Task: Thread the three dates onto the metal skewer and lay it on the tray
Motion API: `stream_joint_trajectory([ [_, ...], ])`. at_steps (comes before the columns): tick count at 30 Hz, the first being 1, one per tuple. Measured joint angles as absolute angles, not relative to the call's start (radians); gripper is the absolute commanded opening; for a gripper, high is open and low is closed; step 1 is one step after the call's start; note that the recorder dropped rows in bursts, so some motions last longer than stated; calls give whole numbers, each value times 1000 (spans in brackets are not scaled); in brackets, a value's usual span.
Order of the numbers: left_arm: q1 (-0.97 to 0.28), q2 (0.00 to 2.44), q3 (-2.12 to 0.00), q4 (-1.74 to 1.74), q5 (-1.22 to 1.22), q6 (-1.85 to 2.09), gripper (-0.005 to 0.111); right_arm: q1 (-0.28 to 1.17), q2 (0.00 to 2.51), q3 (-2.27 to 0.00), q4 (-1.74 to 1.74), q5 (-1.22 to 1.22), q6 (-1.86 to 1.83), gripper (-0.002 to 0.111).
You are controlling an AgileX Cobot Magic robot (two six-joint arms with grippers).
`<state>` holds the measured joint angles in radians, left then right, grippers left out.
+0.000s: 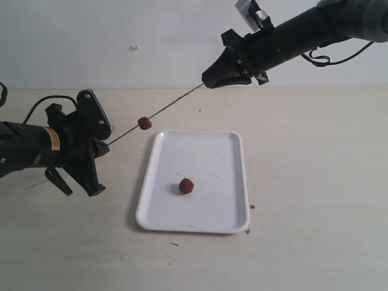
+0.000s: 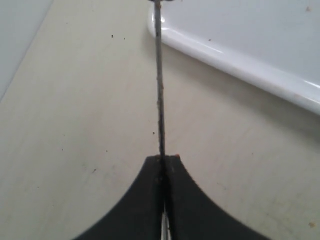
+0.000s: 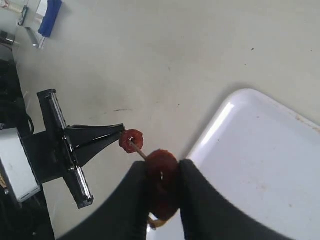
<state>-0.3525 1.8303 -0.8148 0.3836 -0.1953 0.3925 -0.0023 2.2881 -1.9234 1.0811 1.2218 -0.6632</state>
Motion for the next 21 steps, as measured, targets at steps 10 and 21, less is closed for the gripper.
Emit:
stream_joint_trajectory([
  [10,-371,1830,-815,384,-207,385,0,-2,2288,-1923,1081,1224,-666,21],
  [21,-404,1830,-832,375,-173,357,0,14,2288,-1923,1081,1211,-669,21],
])
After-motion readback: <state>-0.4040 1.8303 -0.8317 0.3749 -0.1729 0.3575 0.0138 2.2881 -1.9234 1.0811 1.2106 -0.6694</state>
